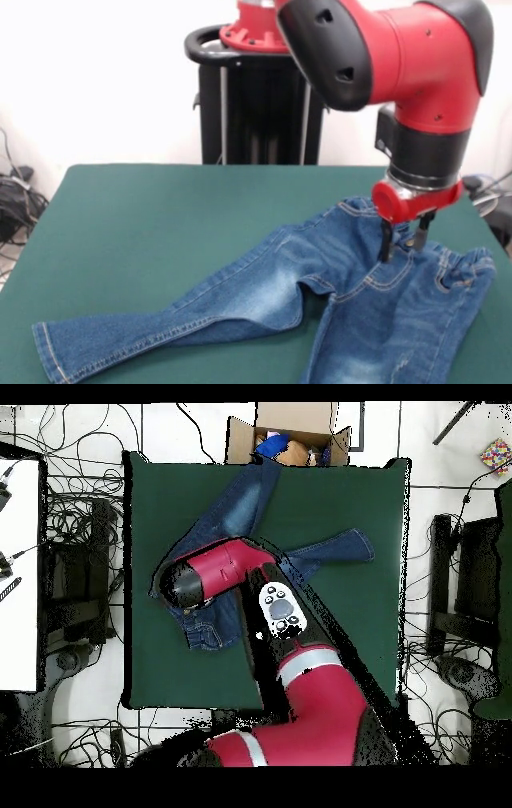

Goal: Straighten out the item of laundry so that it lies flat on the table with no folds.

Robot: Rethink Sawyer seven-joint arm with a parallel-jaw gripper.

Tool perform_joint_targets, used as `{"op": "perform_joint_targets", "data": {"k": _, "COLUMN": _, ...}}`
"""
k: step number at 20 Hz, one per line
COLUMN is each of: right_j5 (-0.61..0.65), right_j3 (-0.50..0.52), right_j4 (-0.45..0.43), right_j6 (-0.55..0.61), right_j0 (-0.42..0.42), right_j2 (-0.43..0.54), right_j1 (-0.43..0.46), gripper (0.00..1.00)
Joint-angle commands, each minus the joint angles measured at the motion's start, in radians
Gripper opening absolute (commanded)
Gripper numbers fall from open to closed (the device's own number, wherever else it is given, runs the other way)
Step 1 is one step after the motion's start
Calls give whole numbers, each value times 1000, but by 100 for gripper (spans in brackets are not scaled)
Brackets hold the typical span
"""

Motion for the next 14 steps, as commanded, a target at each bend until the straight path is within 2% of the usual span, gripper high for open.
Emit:
{"op": "perform_joint_targets", "data": {"k": 1, "right_j5": -58, "right_j3": 54, "right_j4": 66, "right_j6": 300, "right_j0": 61, "right_j2": -94, "right_j1": 59, "gripper": 100}}
{"op": "perform_joint_targets", "data": {"k": 4, "right_j5": -65, "right_j3": 66, "right_j4": 92, "right_j6": 283, "right_j0": 71, "right_j2": -110, "right_j1": 47, "gripper": 100}}
{"op": "perform_joint_targets", "data": {"k": 14, "right_j5": -108, "right_j3": 54, "right_j4": 118, "right_j6": 225, "right_j0": 71, "right_j2": -139, "right_j1": 88, "gripper": 100}}
